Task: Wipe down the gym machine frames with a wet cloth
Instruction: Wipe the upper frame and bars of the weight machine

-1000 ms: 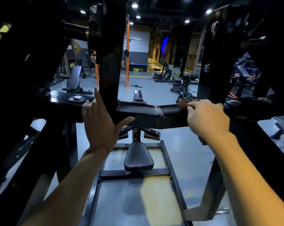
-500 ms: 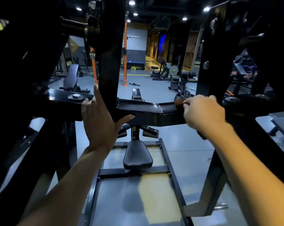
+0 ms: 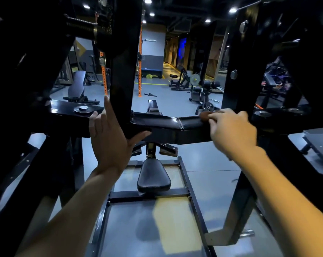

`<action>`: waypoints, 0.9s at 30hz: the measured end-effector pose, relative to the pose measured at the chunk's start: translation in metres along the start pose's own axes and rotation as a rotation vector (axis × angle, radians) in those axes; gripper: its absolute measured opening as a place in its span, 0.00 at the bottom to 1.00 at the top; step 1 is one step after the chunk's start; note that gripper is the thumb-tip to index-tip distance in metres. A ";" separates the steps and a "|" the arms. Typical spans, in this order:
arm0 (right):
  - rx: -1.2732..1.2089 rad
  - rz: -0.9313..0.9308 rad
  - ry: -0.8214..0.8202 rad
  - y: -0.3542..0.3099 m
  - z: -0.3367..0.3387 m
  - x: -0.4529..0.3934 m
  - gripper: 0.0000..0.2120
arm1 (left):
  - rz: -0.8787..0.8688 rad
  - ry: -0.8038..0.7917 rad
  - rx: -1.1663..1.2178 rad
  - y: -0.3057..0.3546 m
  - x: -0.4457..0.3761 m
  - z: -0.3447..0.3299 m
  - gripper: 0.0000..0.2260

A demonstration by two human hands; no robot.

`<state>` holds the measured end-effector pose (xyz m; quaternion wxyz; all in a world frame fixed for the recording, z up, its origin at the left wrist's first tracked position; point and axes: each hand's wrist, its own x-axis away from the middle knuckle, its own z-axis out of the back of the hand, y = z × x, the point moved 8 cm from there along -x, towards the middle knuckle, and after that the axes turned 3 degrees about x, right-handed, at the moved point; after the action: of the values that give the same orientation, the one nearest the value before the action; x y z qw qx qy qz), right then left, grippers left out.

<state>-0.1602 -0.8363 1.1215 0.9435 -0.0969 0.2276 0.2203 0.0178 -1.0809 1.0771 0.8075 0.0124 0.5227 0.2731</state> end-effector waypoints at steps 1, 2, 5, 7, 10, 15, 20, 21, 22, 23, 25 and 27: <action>0.015 -0.056 -0.009 0.007 0.002 -0.002 0.16 | 0.002 0.002 -0.005 0.000 0.000 0.000 0.58; 0.009 -0.080 -0.025 -0.002 0.000 -0.004 0.16 | 0.003 0.007 -0.013 -0.001 0.001 -0.001 0.57; -0.197 0.022 -0.089 -0.091 -0.008 0.007 0.15 | 0.004 0.004 -0.014 -0.003 0.001 -0.002 0.57; -0.316 0.222 -0.096 -0.159 -0.020 0.018 0.11 | -0.020 0.020 0.005 -0.002 -0.001 -0.001 0.52; -0.328 0.391 -0.086 -0.177 -0.027 0.012 0.10 | -0.017 0.035 0.016 -0.006 -0.002 -0.002 0.50; -0.028 0.063 -0.043 -0.029 -0.009 -0.004 0.17 | -0.009 -0.007 0.019 -0.004 -0.001 -0.002 0.58; -0.027 -0.009 -0.143 -0.056 -0.006 -0.003 0.13 | 0.014 -0.010 -0.013 -0.002 0.002 0.001 0.56; -0.101 0.073 -0.164 -0.092 -0.009 0.001 0.13 | 0.015 -0.013 -0.023 -0.003 0.001 0.000 0.56; -0.177 0.172 -0.171 -0.127 -0.010 0.005 0.12 | 0.011 -0.016 -0.028 -0.003 0.001 0.000 0.54; -0.220 0.264 -0.171 -0.156 -0.011 0.010 0.12 | -0.002 -0.014 -0.028 -0.002 0.000 0.000 0.50; -0.184 0.395 -0.149 -0.191 -0.012 0.012 0.11 | -0.022 0.009 -0.024 -0.002 -0.001 0.001 0.42; -0.114 0.465 -0.063 -0.186 -0.007 0.011 0.09 | -0.017 0.005 0.017 -0.003 -0.002 0.001 0.47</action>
<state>-0.0687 -0.9988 1.1259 0.8672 -0.0879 0.2014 0.4468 0.0196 -1.0841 1.0786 0.8083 0.0140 0.5271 0.2620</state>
